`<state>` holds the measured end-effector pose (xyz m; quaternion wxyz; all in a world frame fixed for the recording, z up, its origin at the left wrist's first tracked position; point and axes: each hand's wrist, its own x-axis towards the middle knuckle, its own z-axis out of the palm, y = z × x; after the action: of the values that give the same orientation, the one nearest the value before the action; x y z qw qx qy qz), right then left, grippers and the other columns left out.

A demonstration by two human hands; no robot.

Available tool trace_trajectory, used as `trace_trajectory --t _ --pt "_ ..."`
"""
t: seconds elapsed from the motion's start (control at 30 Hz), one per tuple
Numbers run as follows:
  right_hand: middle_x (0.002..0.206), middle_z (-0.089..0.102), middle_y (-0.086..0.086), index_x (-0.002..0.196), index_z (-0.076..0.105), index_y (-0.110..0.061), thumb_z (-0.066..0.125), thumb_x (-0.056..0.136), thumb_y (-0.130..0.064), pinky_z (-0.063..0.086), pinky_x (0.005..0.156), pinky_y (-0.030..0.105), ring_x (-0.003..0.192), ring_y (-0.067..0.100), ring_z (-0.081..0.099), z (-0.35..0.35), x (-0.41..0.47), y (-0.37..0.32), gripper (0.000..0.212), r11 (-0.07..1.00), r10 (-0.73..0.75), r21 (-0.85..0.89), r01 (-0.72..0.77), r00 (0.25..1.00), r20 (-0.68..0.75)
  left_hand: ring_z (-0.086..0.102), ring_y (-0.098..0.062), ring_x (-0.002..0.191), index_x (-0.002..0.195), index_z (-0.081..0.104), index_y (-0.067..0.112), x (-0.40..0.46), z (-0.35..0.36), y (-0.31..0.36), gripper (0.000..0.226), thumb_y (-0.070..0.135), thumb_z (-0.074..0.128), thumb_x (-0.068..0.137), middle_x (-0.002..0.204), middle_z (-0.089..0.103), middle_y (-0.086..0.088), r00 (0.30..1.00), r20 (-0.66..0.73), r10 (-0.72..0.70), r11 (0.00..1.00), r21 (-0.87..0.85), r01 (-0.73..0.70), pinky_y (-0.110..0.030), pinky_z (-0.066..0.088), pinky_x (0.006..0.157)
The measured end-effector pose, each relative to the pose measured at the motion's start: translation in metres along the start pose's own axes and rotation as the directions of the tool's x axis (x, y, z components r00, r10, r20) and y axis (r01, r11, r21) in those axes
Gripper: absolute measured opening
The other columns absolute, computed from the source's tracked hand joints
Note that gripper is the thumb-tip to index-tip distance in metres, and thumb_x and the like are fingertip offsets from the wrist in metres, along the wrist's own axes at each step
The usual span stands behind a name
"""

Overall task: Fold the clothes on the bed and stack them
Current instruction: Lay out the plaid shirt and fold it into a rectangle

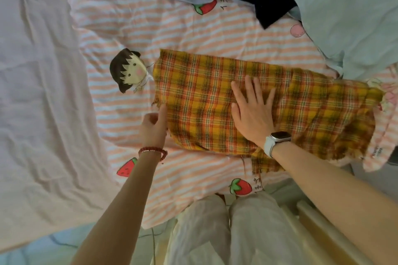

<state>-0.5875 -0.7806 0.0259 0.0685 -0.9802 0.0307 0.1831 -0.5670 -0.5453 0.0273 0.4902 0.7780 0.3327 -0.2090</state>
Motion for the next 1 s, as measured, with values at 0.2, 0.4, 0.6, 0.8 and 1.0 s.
trace_trajectory --t 0.2,0.4,0.6,0.8,1.0 --pt "0.154 0.016 0.015 0.146 0.026 -0.015 0.035 0.095 -0.036 0.001 0.111 0.058 0.143 0.031 0.013 0.014 -0.063 -0.015 0.056 0.985 -0.169 0.025 0.169 0.986 0.006 0.066 -0.017 0.062 0.085 0.057 0.010 -0.039 -0.005 -0.034 0.007 0.014 0.060 0.089 0.078 0.064 -0.014 0.953 0.265 -0.146 0.968 -0.159 0.192 -0.033 0.057 0.064" --pt "0.153 -0.014 0.009 0.144 -0.012 -0.032 0.045 0.092 -0.044 -0.004 0.106 0.066 0.144 0.033 -0.005 0.032 -0.077 -0.002 0.079 0.966 -0.227 -0.085 0.245 0.957 0.180 0.059 -0.020 0.067 0.072 0.050 0.007 -0.040 0.007 -0.021 0.023 -0.001 0.046 0.094 0.071 0.056 -0.010 0.973 0.124 -0.196 0.808 -0.542 0.232 -0.026 0.058 0.060" --pt "0.148 -0.032 0.005 0.124 -0.046 -0.038 0.042 0.089 -0.011 -0.013 0.104 0.064 0.140 0.029 -0.023 0.025 -0.077 0.013 0.098 0.971 -0.177 -0.120 0.206 0.960 0.219 0.049 -0.012 0.060 0.074 0.042 0.013 -0.053 0.016 -0.022 0.027 0.005 0.036 0.099 0.065 0.049 0.000 0.991 0.122 -0.061 0.746 -0.653 0.126 -0.026 0.044 0.060" --pt "0.155 -0.021 0.004 0.136 -0.032 -0.034 0.042 0.089 -0.009 -0.016 0.104 0.062 0.140 0.028 -0.024 0.020 -0.082 0.016 0.091 0.972 -0.179 -0.111 0.206 0.960 0.215 0.058 -0.012 0.065 0.074 0.051 0.010 -0.048 0.020 -0.015 0.028 0.015 0.040 0.100 0.070 0.058 0.000 0.988 0.153 0.010 0.678 -0.728 0.106 -0.027 0.050 0.058" --pt "0.152 -0.024 -0.004 0.146 -0.012 -0.036 0.024 0.090 -0.063 -0.019 0.105 0.058 0.137 0.020 -0.029 0.026 -0.076 0.037 0.072 0.952 -0.258 -0.078 0.296 0.912 0.319 0.056 -0.023 0.083 0.081 0.060 0.011 -0.027 0.016 -0.021 0.017 0.025 0.059 0.090 0.083 0.061 -0.005 0.949 -0.161 -0.270 0.871 -0.462 0.170 -0.037 0.051 0.076"
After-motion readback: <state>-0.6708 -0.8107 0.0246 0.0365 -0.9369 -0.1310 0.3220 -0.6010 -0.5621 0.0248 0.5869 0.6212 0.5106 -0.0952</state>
